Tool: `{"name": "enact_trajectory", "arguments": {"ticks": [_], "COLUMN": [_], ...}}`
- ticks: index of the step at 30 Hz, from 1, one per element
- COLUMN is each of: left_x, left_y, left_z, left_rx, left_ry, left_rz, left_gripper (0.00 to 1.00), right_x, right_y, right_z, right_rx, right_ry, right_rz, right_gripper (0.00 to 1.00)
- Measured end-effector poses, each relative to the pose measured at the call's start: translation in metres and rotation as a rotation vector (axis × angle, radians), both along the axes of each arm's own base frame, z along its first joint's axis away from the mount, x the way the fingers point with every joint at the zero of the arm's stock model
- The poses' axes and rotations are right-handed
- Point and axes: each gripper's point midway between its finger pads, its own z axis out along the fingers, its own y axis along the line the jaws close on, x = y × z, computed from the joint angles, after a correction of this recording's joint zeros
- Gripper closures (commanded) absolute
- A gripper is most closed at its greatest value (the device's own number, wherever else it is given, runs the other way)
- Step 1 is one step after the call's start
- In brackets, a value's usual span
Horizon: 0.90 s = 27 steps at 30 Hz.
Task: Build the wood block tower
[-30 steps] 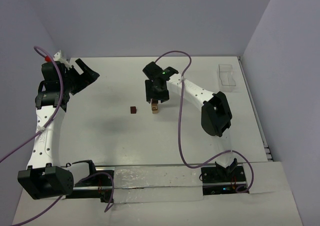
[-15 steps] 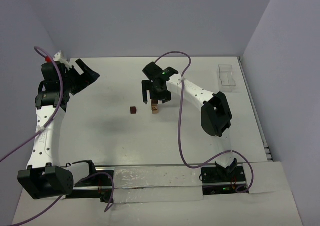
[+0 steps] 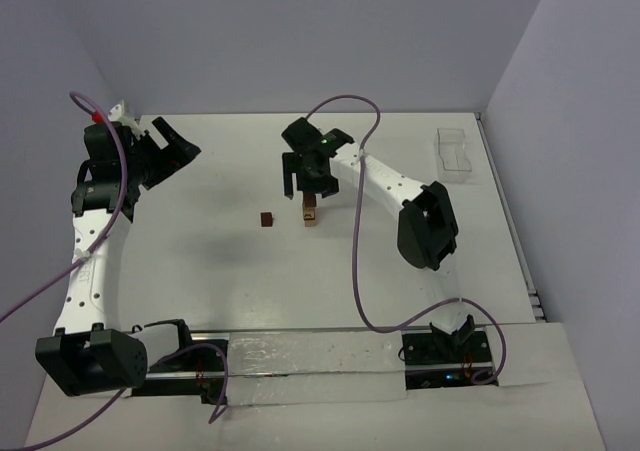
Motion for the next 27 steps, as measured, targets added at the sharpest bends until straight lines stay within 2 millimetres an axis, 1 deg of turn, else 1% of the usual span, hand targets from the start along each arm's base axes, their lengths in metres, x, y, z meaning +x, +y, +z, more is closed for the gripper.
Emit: {"name": "enact_trajectory", "arguments": {"ticks": [3,5,11,18,24,27], "left_x": [0.000,0.001,0.001,0.001,0.001,0.001], "left_y": [0.000,0.000,0.000,0.000,0.000,0.000], "left_z": [-0.001,-0.001,-0.001,-0.001,-0.001,-0.001], "left_rx": [0.000,-0.001,-0.001,0.000,0.000,0.000], "left_ry": [0.003,0.004,0.004,0.004,0.004,0.004], "left_rz": [0.000,0.000,0.000,0.001,0.000,0.001], "left_gripper": [0.01,0.01,0.01,0.01,0.01,0.01], "right_x": [0.004,0.005,0.007,0.008,0.007,0.006], "right_y": [-0.004,-0.006,-0.008,-0.008,-0.008,-0.008], "right_z": [-0.004,-0.007,-0.022,-0.033,-0.048,-0.052], "right_rx": [-0.025,-0.037,-0.068,-0.083,-0.106,-0.110], "right_ry": [-0.011,-0.012,0.005,0.021,0.047,0.054], "right_rz": [-0.016,-0.029,-0.053,-0.072,-0.072,-0.075], "right_gripper": [0.11,0.09,0.08,0.07,0.08,0.08]}}
